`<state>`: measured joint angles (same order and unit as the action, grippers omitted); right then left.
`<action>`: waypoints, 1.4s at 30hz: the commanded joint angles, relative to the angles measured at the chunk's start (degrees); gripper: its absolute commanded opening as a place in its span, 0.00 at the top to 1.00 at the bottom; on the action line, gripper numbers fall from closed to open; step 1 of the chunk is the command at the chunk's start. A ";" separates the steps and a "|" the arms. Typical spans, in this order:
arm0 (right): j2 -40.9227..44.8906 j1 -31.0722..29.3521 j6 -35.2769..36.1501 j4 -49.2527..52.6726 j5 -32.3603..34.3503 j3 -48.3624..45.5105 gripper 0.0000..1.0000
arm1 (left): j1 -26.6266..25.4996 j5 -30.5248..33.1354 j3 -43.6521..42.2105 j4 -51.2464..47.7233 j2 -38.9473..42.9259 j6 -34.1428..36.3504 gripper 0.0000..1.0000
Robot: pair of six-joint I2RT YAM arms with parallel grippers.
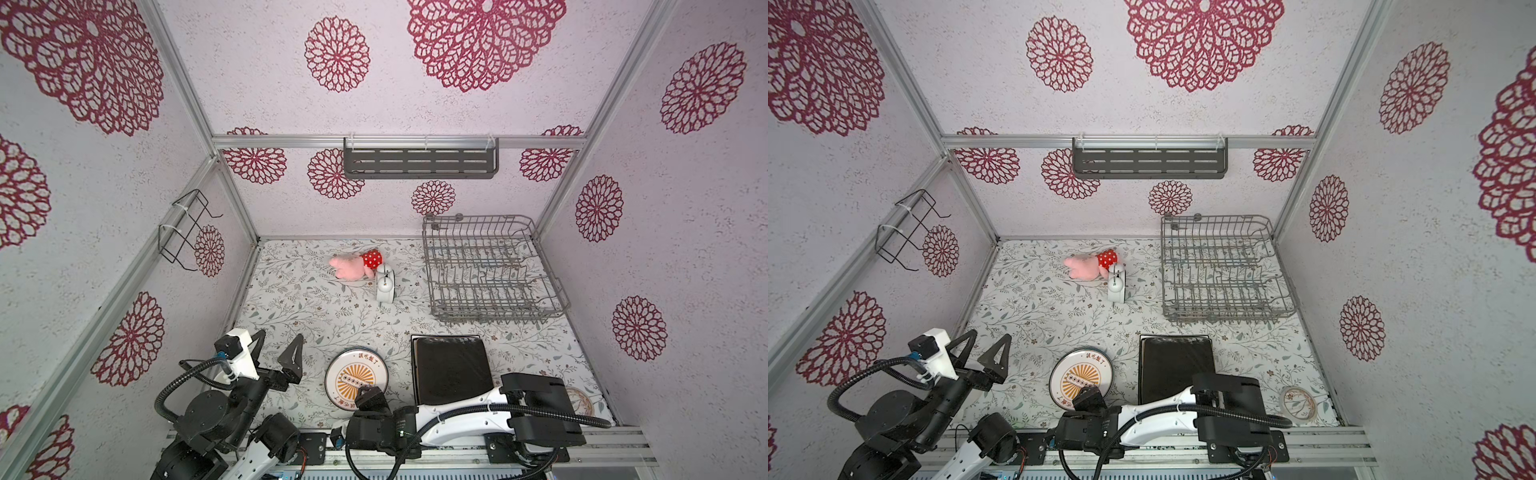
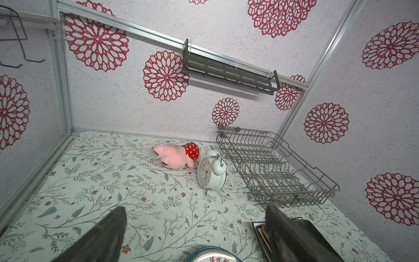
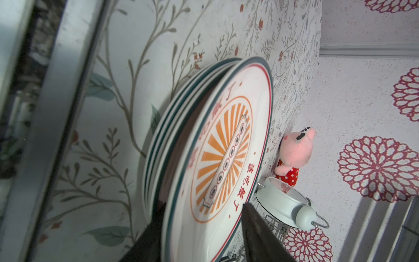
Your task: Unload the plates from the dish rack
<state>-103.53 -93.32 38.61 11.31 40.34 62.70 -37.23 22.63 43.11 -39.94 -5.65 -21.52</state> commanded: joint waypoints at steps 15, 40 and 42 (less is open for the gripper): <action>15.02 0.21 -14.91 26.10 -11.61 7.36 0.01 | 0.40 -1.05 8.88 2.20 -20.03 -3.48 0.03; 45.81 95.33 -45.79 -42.39 -34.90 -41.63 0.01 | 39.50 6.65 -12.42 67.62 -70.52 17.71 0.03; 41.31 96.52 -45.63 -45.95 -35.57 -42.01 0.01 | 40.23 6.03 -12.94 69.06 -71.18 17.42 0.03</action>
<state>-59.86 1.89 -5.10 -19.97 10.17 21.02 2.46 29.76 29.63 20.38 -76.62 -7.55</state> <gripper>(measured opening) 0.989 0.975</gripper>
